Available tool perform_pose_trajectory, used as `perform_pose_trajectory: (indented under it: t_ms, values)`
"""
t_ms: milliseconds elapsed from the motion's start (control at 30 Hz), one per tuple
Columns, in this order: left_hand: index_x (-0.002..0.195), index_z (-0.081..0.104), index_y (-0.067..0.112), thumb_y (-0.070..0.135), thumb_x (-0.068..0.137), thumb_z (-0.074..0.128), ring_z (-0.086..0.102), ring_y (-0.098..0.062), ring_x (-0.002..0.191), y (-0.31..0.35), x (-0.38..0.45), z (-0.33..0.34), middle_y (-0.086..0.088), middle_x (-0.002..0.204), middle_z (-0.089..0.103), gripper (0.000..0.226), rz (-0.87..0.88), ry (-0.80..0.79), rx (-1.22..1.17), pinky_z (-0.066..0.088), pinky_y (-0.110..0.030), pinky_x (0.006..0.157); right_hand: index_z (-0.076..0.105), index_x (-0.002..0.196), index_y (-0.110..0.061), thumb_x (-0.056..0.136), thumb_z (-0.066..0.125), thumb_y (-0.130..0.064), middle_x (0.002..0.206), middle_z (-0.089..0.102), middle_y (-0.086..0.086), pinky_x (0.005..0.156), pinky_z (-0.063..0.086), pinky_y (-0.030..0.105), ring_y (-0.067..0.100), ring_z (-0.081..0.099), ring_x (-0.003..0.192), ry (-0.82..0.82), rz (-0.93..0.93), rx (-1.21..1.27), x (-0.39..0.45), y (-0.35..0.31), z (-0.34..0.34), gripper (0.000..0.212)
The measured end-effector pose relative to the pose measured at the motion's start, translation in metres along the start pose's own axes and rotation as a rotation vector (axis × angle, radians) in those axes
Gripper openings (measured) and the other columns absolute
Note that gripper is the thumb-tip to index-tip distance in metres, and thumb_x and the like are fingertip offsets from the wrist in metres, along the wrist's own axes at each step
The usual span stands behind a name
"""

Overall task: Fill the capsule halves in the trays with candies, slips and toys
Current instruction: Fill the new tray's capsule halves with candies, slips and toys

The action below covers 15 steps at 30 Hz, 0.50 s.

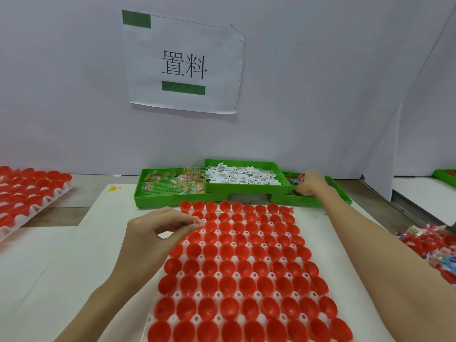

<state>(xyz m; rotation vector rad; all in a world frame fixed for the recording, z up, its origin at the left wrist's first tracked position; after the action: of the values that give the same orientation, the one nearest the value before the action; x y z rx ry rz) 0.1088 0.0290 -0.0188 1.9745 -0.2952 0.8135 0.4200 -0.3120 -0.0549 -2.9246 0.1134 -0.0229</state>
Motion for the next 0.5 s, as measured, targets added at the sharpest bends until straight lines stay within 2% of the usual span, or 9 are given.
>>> perform_pose_trajectory:
  t_ms: [100, 167, 267, 367, 500]
  values:
    - [0.093, 0.083, 0.02, 0.019, 0.077, 0.082, 0.074, -0.016, 0.082, 0.003, 0.0, -0.001, 0.008, 0.087, 0.077, 0.016, 0.004, 0.005, 0.008, 0.06, -0.024, 0.078, 0.077, 0.102, 0.001, 0.092, 0.074, -0.013, 0.102, 0.074, 0.017, 0.081, 0.056, 0.036, 0.026, 0.069, 0.094, 0.104, -0.013, 0.215, -0.005, 0.003, -0.01, 0.017]
    - [0.091, 0.083, 0.019, 0.021, 0.077, 0.081, 0.073, -0.016, 0.081, 0.006, 0.0, -0.002, 0.007, 0.086, 0.077, 0.015, 0.006, 0.014, 0.004, 0.058, -0.023, 0.078, 0.079, 0.101, -0.001, 0.092, 0.075, -0.014, 0.105, 0.076, 0.015, 0.077, 0.052, 0.032, 0.021, 0.066, 0.083, 0.169, -0.041, 0.322, -0.016, 0.001, -0.02, 0.017]
    - [0.09, 0.083, 0.02, 0.027, 0.076, 0.08, 0.072, -0.016, 0.08, 0.008, 0.0, -0.003, 0.006, 0.084, 0.077, 0.016, -0.006, 0.019, -0.008, 0.057, -0.021, 0.078, 0.08, 0.099, -0.005, 0.092, 0.075, -0.016, 0.099, 0.077, 0.013, 0.074, 0.05, 0.031, 0.015, 0.061, 0.071, 0.21, -0.094, 0.455, -0.035, -0.004, -0.03, 0.014]
    - [0.091, 0.083, 0.021, 0.026, 0.077, 0.081, 0.072, -0.015, 0.081, 0.009, -0.001, -0.001, 0.008, 0.085, 0.077, 0.015, -0.009, 0.008, -0.016, 0.056, -0.019, 0.078, 0.08, 0.094, -0.008, 0.09, 0.077, -0.015, 0.094, 0.077, 0.009, 0.079, 0.051, 0.031, 0.017, 0.067, 0.081, 0.281, -0.152, 0.585, -0.063, -0.007, -0.042, 0.009]
    - [0.092, 0.083, 0.023, 0.018, 0.077, 0.084, 0.074, -0.015, 0.082, 0.006, -0.002, 0.003, 0.009, 0.085, 0.078, 0.016, -0.037, 0.006, -0.036, 0.058, -0.019, 0.077, 0.081, 0.092, -0.014, 0.087, 0.08, -0.019, 0.087, 0.078, 0.003, 0.074, 0.054, 0.029, 0.011, 0.069, 0.076, 0.326, -0.204, 0.811, -0.115, -0.014, -0.048, 0.008]
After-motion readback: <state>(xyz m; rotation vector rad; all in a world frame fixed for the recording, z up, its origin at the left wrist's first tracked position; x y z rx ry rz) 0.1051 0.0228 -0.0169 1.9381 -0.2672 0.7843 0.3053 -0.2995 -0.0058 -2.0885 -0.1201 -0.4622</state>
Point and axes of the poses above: each hand's wrist, its own x-axis towards the middle knuckle, its own z-axis out of the palm, y = z × x, the point moved 10 cm from there along x, towards the middle knuckle
